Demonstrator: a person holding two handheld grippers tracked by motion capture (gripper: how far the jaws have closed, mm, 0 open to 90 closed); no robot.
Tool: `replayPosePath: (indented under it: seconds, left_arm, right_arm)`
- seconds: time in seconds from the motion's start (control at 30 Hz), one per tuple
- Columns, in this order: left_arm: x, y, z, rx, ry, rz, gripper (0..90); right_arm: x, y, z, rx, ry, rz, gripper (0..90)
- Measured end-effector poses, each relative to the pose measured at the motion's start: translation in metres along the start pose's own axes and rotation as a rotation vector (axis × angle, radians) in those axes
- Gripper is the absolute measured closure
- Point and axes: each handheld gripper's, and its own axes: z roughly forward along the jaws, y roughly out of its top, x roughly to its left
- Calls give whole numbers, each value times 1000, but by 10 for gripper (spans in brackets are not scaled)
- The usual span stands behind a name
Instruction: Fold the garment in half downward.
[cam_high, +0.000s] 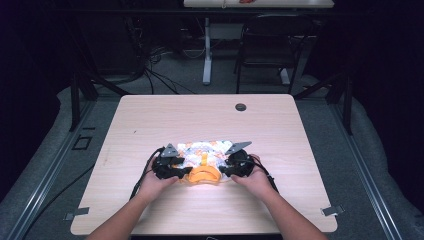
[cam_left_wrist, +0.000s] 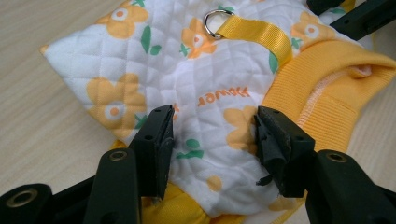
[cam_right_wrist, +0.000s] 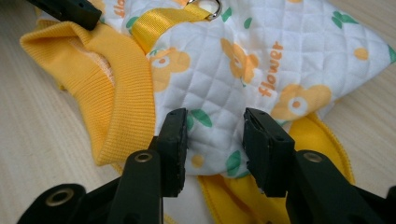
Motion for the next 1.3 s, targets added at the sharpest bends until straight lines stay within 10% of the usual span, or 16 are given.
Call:
replayPosePath:
  seconds: [1.3]
  left_arm:
    - [8, 15, -11, -54, 27, -67, 480]
  right_arm:
    - [-9, 18, -12, -82, -33, 49, 546]
